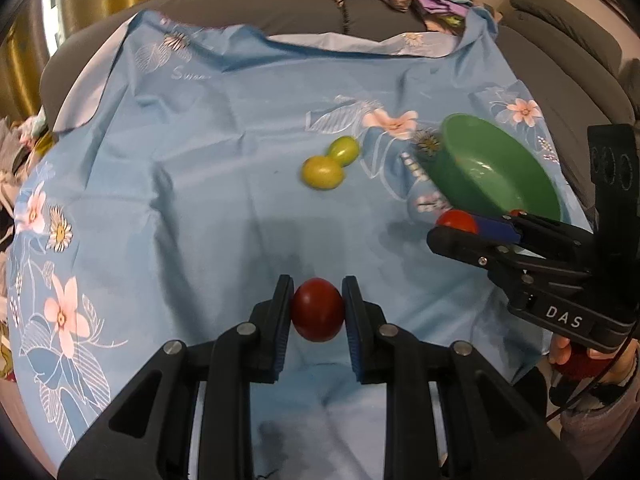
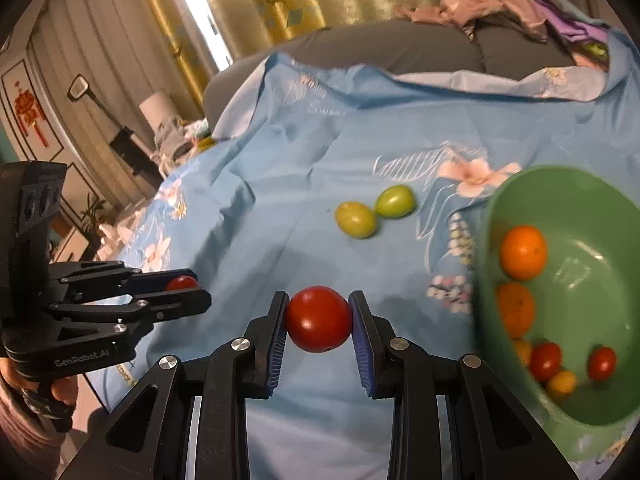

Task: Organize fruits
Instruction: 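Carry both cherry tomatoes over the green bowl and open both tools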

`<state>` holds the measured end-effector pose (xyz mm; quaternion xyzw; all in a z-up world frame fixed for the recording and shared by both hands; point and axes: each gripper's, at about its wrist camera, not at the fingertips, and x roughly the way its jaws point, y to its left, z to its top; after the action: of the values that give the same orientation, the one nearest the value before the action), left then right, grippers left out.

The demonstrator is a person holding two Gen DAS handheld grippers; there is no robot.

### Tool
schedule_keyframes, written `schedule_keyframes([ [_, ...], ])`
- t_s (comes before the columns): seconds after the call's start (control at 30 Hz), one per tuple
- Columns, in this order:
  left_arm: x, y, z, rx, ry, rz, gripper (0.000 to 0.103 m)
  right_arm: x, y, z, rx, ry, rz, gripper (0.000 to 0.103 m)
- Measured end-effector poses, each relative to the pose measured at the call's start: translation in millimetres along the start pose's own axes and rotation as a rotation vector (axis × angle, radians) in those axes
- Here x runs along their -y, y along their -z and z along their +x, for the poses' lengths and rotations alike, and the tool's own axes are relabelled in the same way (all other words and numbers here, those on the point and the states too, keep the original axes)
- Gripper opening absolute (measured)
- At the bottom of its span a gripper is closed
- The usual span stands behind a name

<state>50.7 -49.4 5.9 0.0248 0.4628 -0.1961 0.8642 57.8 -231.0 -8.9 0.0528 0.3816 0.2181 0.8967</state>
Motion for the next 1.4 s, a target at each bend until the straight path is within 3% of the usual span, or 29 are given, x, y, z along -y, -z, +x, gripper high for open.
schedule_keyframes([
  [0.6,85.4,-51.2,-2.9,0.058,0.088,0.160,0.024,55.6,0.7,-63.9,0.164,0.070,0.097,0.033],
  [1.03,142.3,-83.0,33.3,0.017,0.162,0.251,0.024,105.7,12.8,-89.5,0.210,0.135,0.194,0.033],
  [1.4,164.2,-85.3,68.5,-0.042,0.152,0.299,0.025,126.8,19.1,-90.3,0.199,0.225,0.214,0.033],
])
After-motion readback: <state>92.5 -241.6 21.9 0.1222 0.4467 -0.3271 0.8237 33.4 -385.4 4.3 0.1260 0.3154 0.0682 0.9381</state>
